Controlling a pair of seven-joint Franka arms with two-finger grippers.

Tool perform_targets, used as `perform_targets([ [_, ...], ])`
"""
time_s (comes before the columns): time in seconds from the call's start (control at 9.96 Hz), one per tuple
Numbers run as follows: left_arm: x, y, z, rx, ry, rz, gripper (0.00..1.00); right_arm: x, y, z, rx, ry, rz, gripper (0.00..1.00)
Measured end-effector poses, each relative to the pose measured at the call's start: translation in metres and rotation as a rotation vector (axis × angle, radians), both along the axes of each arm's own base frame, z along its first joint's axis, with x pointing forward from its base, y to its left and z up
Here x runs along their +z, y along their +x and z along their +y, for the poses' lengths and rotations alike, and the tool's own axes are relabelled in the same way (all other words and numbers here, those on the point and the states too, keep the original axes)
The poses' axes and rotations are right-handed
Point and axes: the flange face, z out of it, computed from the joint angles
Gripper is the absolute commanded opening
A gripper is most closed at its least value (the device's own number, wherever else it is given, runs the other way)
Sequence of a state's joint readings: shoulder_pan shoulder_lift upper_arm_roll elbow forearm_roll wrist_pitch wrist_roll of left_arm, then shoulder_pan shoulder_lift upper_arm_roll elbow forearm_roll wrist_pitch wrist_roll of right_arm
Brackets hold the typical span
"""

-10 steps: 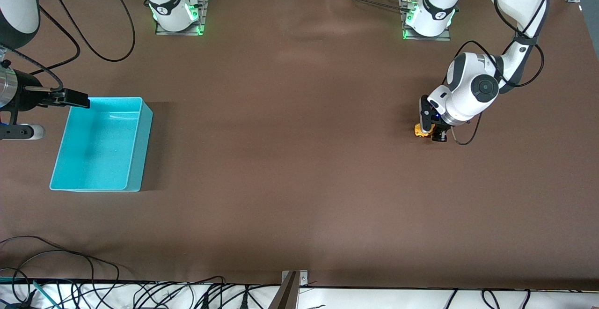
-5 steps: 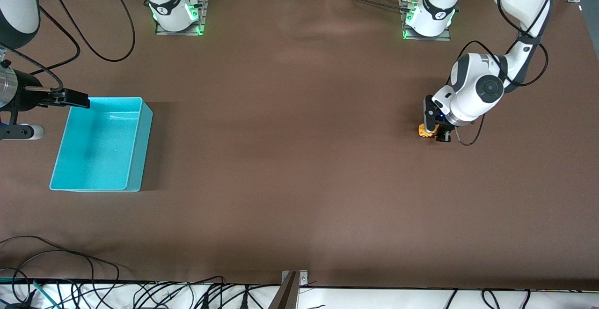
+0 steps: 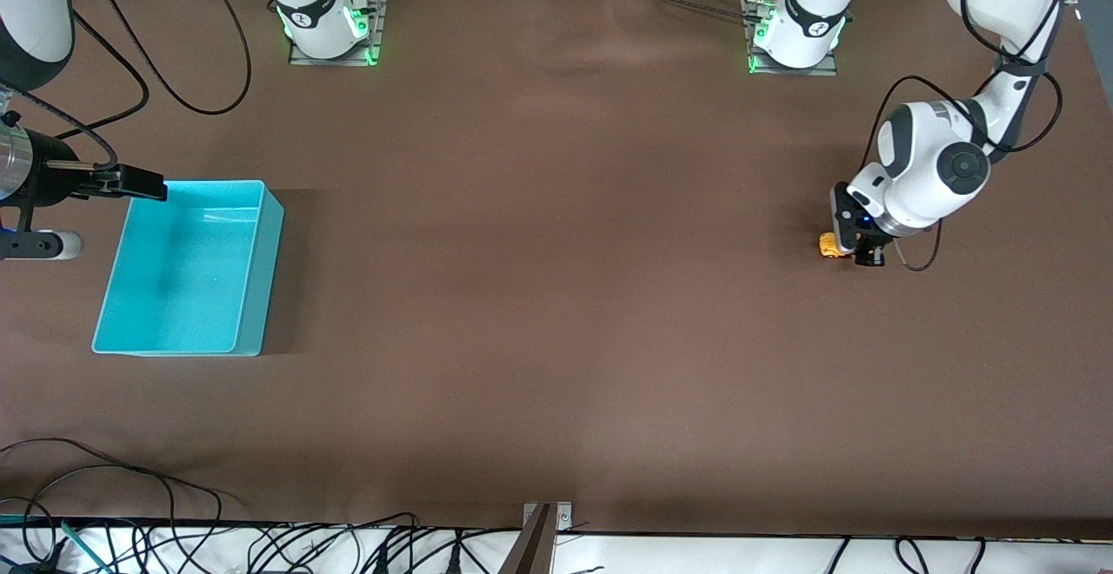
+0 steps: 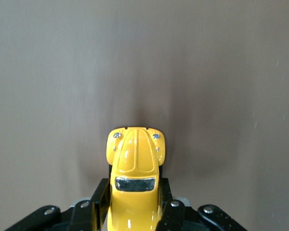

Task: Wind up and store yellow beetle car
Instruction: 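Pull the car backward along the table with the left gripper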

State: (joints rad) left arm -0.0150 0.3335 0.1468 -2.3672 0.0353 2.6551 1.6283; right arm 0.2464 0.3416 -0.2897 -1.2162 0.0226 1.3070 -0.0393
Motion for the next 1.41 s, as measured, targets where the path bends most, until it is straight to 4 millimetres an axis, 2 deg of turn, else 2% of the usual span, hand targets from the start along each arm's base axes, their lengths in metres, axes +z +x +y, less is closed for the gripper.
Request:
perform_targets([
  [0.2,0.0,-0.001,0.032,0.027,0.011,-0.006,0.0,0.0,0.0,0.0,0.0,0.0,0.0,1.0],
  [0.4,0.0,-0.002,0.036,0.03,0.011,-0.008,0.0,0.0,0.0,0.0,0.0,0.0,0.0,1.0],
  [0.5,0.0,-0.002,0.036,0.03,0.011,-0.008,0.07,0.0,0.0,0.0,0.0,0.0,0.0,1.0],
  [0.6,0.0,-0.001,0.036,0.031,0.011,-0.008,0.32,0.0,0.0,0.0,0.0,0.0,0.0,1.0],
  [0.7,0.0,-0.001,0.036,0.031,0.011,-0.008,0.45,0.0,0.0,0.0,0.0,0.0,0.0,1.0],
  [0.8,0.0,-0.001,0.036,0.031,0.011,-0.008,0.84,0.0,0.0,0.0,0.0,0.0,0.0,1.0],
  [0.9,0.0,-0.001,0.036,0.031,0.012,-0.009,1.0,0.0,0.0,0.0,0.0,0.0,0.0,1.0],
  [1.0,0.0,-0.001,0.036,0.031,0.011,-0.009,1.0,0.0,0.0,0.0,0.0,0.0,0.0,1.0],
  [1.2,-0.024,-0.005,0.035,0.028,0.014,0.014,1.0,0.0,0.0,0.0,0.0,0.0,0.0,1.0],
  [1.41,-0.032,-0.003,0.034,0.025,0.017,0.017,1.0,0.0,0.0,0.0,0.0,0.0,0.0,1.0],
])
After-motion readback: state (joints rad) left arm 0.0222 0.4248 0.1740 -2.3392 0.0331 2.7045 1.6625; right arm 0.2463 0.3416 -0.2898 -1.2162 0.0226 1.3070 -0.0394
